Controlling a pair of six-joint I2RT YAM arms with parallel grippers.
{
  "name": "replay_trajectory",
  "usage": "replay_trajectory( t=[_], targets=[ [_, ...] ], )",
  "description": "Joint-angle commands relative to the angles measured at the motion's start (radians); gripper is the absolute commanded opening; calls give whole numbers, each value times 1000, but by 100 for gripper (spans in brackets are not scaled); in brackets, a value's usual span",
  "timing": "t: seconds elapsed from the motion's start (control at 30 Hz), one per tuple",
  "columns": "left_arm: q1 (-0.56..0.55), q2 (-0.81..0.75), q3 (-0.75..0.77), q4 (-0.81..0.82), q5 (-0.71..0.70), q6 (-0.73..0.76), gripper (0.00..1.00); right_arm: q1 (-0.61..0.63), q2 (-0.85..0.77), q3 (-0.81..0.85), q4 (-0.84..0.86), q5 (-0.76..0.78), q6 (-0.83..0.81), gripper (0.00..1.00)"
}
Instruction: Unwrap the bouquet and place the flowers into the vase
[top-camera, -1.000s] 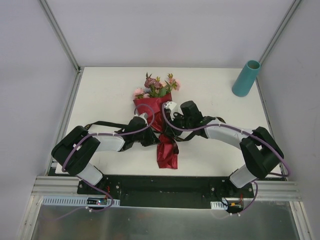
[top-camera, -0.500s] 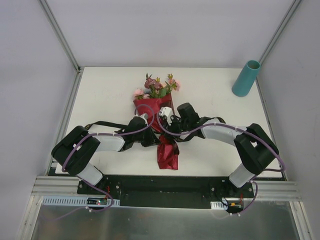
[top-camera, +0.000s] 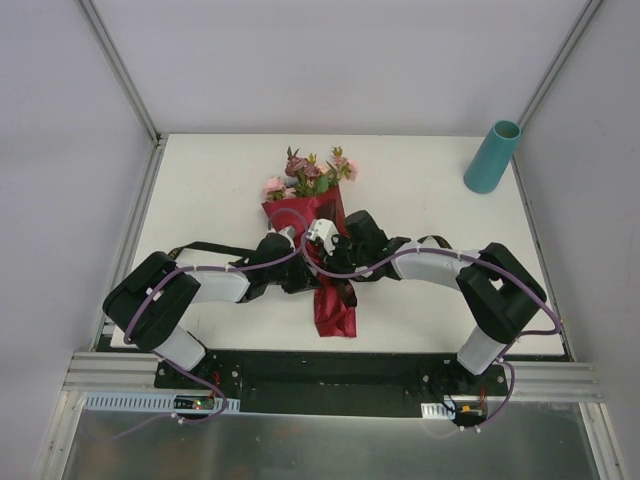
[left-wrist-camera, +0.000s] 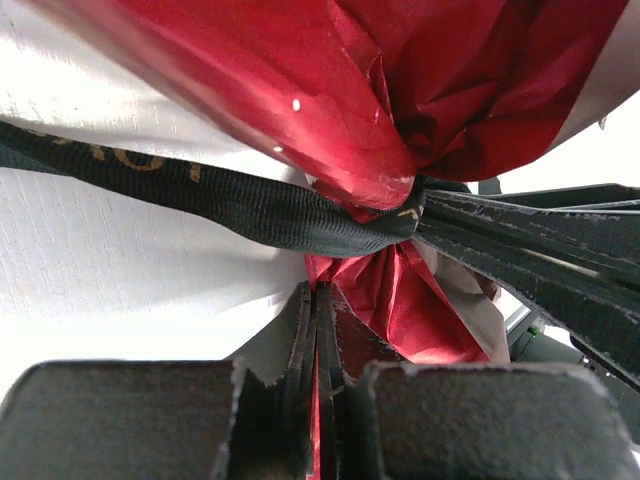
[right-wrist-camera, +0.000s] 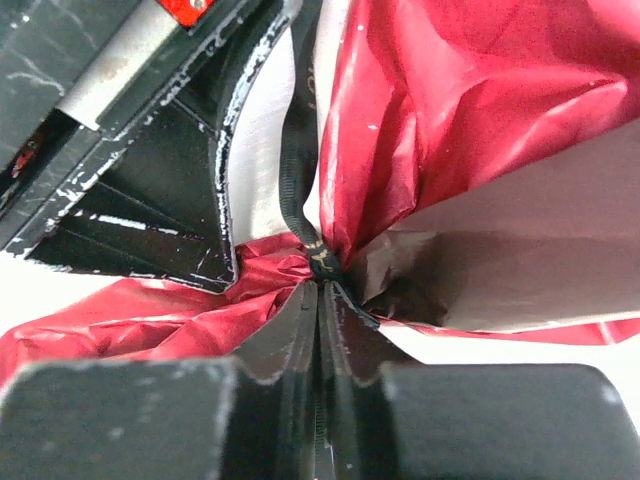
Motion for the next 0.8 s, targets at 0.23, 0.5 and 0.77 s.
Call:
replay_trajectory(
  t=[0.23, 0.5, 0.77],
  targets=[
    [-11, -18, 9, -9, -12, -15, 0, 5, -10, 66, 8, 134, 211, 0],
    [-13, -7, 0, -20, -43, -4, 0, 2, -10, 84, -33, -29, 442, 0],
    [-13, 2, 0, -28, -60, 2, 0, -47, 21, 123, -133, -204, 655, 0]
  ],
)
